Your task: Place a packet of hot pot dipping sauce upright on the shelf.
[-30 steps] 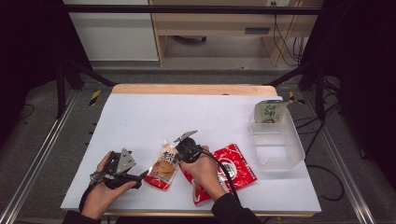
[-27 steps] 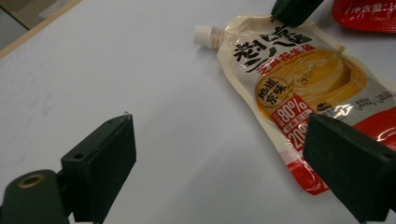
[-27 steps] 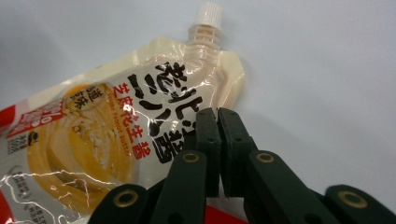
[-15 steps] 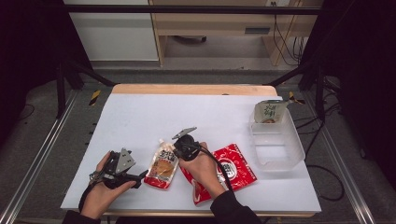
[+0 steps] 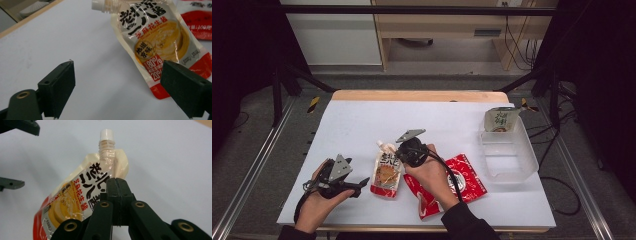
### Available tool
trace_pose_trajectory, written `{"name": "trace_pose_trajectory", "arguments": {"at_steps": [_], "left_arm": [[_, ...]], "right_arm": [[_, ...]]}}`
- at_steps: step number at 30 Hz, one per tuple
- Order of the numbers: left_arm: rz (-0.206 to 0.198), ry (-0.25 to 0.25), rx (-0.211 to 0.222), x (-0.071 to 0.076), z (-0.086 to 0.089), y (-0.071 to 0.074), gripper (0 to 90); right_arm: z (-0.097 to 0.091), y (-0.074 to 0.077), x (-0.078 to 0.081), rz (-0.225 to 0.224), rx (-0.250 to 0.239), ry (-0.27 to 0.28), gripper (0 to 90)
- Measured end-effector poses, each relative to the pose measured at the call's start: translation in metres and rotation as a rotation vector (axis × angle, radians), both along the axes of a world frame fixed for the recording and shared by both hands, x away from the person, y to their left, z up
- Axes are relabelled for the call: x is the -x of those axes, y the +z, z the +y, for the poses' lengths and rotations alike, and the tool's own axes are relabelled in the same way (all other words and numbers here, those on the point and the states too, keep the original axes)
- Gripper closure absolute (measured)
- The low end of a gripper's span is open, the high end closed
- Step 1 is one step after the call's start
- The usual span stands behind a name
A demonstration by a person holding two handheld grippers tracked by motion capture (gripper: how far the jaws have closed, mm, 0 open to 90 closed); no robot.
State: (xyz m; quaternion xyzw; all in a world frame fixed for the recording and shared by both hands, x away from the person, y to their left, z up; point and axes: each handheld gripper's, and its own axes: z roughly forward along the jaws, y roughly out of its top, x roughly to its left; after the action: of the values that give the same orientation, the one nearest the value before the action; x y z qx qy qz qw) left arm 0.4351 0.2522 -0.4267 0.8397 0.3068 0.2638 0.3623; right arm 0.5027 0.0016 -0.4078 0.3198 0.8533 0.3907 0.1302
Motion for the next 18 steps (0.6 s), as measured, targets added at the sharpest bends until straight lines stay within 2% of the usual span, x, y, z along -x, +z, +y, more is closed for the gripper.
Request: {"name": "trace_pose_trajectory", "arguments": {"at_steps": [4,6,9,15,18], "left_arm": [[-0.002,-0.014,0.02,-0.011,-0.002,0.012,14.3],[-0.008,-0.025,0.014,-0.017,-0.004,0.016,16.5],[0.005,-0.045,0.022,-0.026,-0.007,0.02,17.3],[0.013,-0.059,0.045,-0.036,-0.009,0.027,18.6],[0.025,-0.085,0.06,-0.039,-0.012,0.031,19.0]], "right_arm": [[0.0,0.013,0.005,-0.039,0.0,0.031,90.0],[0.001,0.018,0.008,-0.065,0.006,0.048,90.0],[0.001,0.024,0.013,-0.089,-0.005,0.07,90.0],[0.0,0.03,0.018,-0.121,0.007,0.104,90.0],[-0.002,0.032,0.019,-0.14,0.011,0.115,90.0]]}}
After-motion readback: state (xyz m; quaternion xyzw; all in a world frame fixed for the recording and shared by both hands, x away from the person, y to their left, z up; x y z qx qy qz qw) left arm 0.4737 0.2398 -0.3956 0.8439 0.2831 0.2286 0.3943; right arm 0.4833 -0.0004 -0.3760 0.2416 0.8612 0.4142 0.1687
